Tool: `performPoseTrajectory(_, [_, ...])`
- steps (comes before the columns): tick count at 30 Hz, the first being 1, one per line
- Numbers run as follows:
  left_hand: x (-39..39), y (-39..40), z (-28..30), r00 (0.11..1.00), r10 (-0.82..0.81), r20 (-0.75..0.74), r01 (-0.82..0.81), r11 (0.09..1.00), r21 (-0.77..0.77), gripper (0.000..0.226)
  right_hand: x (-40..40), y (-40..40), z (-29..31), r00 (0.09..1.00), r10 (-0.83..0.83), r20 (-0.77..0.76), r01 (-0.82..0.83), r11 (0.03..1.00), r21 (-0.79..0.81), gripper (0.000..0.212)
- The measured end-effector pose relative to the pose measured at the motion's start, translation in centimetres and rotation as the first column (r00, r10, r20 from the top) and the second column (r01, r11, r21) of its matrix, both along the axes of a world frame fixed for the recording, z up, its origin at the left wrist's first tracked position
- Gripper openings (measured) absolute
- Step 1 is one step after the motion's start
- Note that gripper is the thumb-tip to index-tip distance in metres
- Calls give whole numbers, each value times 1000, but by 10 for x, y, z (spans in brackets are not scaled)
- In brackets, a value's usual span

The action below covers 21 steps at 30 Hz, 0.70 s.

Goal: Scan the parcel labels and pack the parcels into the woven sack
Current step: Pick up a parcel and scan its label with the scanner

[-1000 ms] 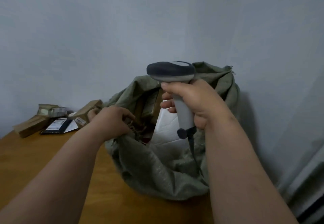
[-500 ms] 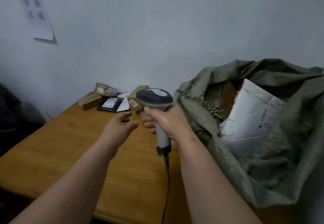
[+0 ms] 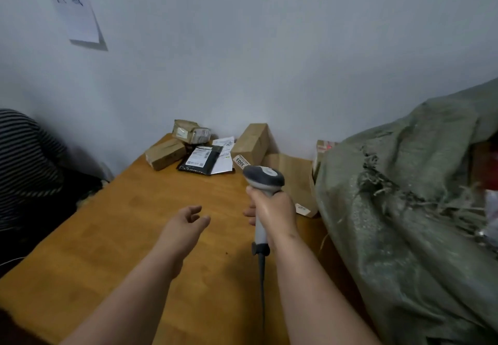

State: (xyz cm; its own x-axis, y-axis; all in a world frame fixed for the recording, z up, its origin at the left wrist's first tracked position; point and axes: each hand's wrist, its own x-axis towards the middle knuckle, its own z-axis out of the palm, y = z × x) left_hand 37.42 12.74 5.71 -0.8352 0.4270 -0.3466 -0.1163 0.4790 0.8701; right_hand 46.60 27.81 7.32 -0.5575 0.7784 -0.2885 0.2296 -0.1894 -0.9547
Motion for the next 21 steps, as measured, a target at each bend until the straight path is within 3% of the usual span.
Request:
performPoseTrajectory(5, [-40, 40, -29, 993, -60, 103, 62, 998, -20, 44, -27, 34, -39, 989, -104, 108, 108, 993, -36, 18])
performPoseTrajectory(10, [-80, 101, -63, 955, -164, 249, 176, 984, -29, 42, -47, 70, -70, 934, -274, 228, 270, 962, 49, 20])
performPoseTrajectory(14, [-103, 144, -87, 896, -249, 367, 274, 962, -17, 49, -66, 95, -86, 895, -317, 314, 303, 948, 94, 27])
performPoseTrajectory(17, [-119, 173, -105, 864, -264, 429, 298, 954, -12, 55, -85, 117, -95, 879, -346, 328, 316, 938, 144, 37])
performPoseTrajectory(21, [-128, 203, -122, 790, -237, 566, 300, 954, -19, 70, -104, 149, -97, 871, -390, 298, 333, 916, 224, 31])
